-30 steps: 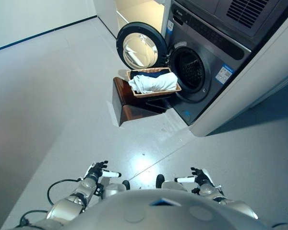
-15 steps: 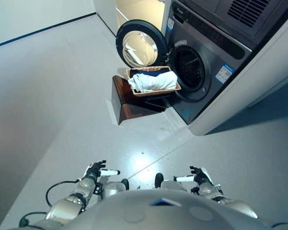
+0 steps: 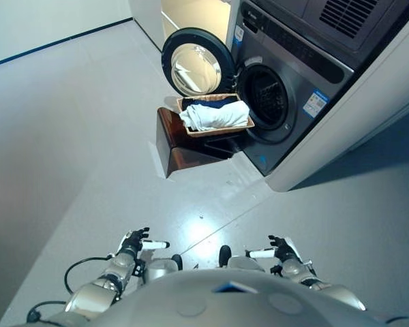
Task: Pick up the clothes and place them into the washing machine
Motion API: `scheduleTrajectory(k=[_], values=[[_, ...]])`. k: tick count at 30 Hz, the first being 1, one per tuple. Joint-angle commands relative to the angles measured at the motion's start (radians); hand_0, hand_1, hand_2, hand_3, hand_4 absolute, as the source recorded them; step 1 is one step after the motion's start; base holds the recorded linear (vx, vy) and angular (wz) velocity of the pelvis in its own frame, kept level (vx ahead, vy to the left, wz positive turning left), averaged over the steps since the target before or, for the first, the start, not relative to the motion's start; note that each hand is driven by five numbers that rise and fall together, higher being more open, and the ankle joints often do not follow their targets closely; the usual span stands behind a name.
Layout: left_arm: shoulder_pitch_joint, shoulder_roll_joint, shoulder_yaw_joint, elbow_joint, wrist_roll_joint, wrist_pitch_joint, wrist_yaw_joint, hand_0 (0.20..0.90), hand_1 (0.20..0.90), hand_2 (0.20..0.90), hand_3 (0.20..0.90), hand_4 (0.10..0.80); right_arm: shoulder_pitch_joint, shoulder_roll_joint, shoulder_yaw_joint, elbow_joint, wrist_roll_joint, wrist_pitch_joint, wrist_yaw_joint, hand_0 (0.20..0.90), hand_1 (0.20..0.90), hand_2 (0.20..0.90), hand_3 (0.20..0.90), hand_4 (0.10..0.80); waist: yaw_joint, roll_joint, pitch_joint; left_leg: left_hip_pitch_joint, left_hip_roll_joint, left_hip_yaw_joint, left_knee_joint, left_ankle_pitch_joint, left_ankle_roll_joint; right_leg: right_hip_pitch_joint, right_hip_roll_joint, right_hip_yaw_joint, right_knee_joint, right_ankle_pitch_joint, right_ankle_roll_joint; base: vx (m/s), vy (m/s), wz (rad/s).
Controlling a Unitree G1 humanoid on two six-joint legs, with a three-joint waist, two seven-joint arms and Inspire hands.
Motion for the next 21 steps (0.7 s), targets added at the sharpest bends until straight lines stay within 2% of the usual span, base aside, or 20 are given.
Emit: scheduleTrajectory(k=[1, 7, 9, 13, 15, 17, 18, 20, 21], values=[[-0.089, -0.028, -0.001, 0.041, 0.027, -0.035, 0.012, 0.900, 0.900, 0.900, 0.900, 0.800, -0.073, -0.010, 0.034, 0.025, -0.006, -0.016, -0.017, 0.900, 0.900, 0.900, 0.900, 0.800, -0.009, -0.022, -0.005, -0.028, -0.022, -0.010, -0.007, -0.025, -0.054, 0.024, -0.024, 0.061, 0.001, -0.051, 0.071, -0.009, 0.061, -0.08], [-0.113, -0.005, -0.005, 0.027, 0.028, -0.032, 0.022, 0.900, 0.900, 0.900, 0.900, 0.800, -0.096, -0.013, 0.035, 0.007, 0.009, -0.014, -0.017, 0.900, 0.900, 0.900, 0.900, 0.800, -0.010, -0.024, 0.011, -0.054, -0.035, 0.005, -0.007, -0.023, -0.028, -0.049, -0.029, 0.088, 0.074, -0.051, 0.077, -0.020, 0.077, -0.15], [-0.125, 0.008, -0.011, 0.025, 0.039, -0.028, 0.028, 0.900, 0.900, 0.900, 0.900, 0.800, -0.109, -0.012, 0.039, 0.000, 0.010, -0.014, -0.018, 0.900, 0.900, 0.900, 0.900, 0.800, -0.008, -0.024, 0.022, -0.060, -0.031, 0.013, -0.007, -0.022, -0.018, -0.112, -0.009, 0.094, 0.178, -0.068, 0.081, -0.030, 0.090, -0.17], [-0.149, 0.044, -0.006, 0.012, 0.042, -0.025, 0.047, 0.900, 0.900, 0.900, 0.900, 0.800, -0.123, -0.020, 0.011, -0.020, 0.042, -0.021, -0.038, 0.900, 0.900, 0.900, 0.900, 0.800, -0.031, -0.007, 0.063, -0.053, -0.006, 0.008, -0.007, -0.013, -0.009, -0.247, 0.039, 0.097, 0.414, -0.082, 0.119, -0.004, 0.084, -0.34], [-0.154, 0.047, -0.001, 0.012, 0.038, -0.028, 0.057, 0.900, 0.900, 0.900, 0.900, 0.800, -0.122, -0.025, -0.005, -0.028, 0.058, -0.024, -0.051, 0.900, 0.900, 0.900, 0.900, 0.800, -0.043, -0.006, 0.067, -0.043, -0.009, -0.002, -0.007, -0.022, -0.014, -0.261, 0.035, 0.132, 0.377, -0.083, 0.117, 0.119, 0.010, -0.07], [-0.162, 0.048, 0.010, 0.017, 0.026, -0.031, 0.065, 0.900, 0.900, 0.900, 0.900, 0.800, -0.114, -0.027, -0.015, -0.032, 0.067, -0.025, -0.064, 0.900, 0.900, 0.900, 0.900, 0.800, -0.047, -0.004, 0.072, -0.028, -0.007, -0.012, -0.007, -0.037, -0.021, -0.270, -0.005, 0.167, 0.298, -0.062, 0.118, 0.186, -0.088, 0.07], [-0.169, 0.045, 0.007, 0.015, 0.023, -0.033, 0.068, 0.900, 0.900, 0.900, 0.900, 0.800, -0.110, -0.026, -0.019, -0.032, 0.071, -0.023, -0.067, 0.900, 0.900, 0.900, 0.900, 0.800, -0.048, -0.006, 0.073, -0.023, -0.006, -0.020, -0.007, -0.043, -0.025, -0.284, -0.038, 0.172, 0.262, -0.036, 0.122, 0.234, -0.153, 0.14], [-0.189, 0.039, 0.004, 0.023, 0.023, -0.032, 0.086, 0.900, 0.900, 0.900, 0.900, 0.800, -0.097, -0.023, -0.027, -0.046, 0.070, -0.020, -0.082, 0.900, 0.900, 0.900, 0.900, 0.800, -0.060, -0.016, 0.077, 0.008, 0.001, -0.040, -0.007, -0.077, -0.044, -0.331, -0.129, 0.149, 0.124, 0.049, 0.139, 0.295, -0.198, 0.10], [-0.191, 0.036, 0.004, 0.022, 0.016, -0.030, 0.093, 0.900, 0.900, 0.900, 0.900, 0.800, -0.090, -0.026, -0.032, -0.061, 0.067, -0.019, -0.090, 0.900, 0.900, 0.900, 0.900, 0.800, -0.068, -0.019, 0.076, 0.028, 0.005, -0.047, -0.007, -0.096, -0.053, -0.339, -0.151, 0.133, 0.083, 0.081, 0.151, 0.294, -0.181, 0.17]])
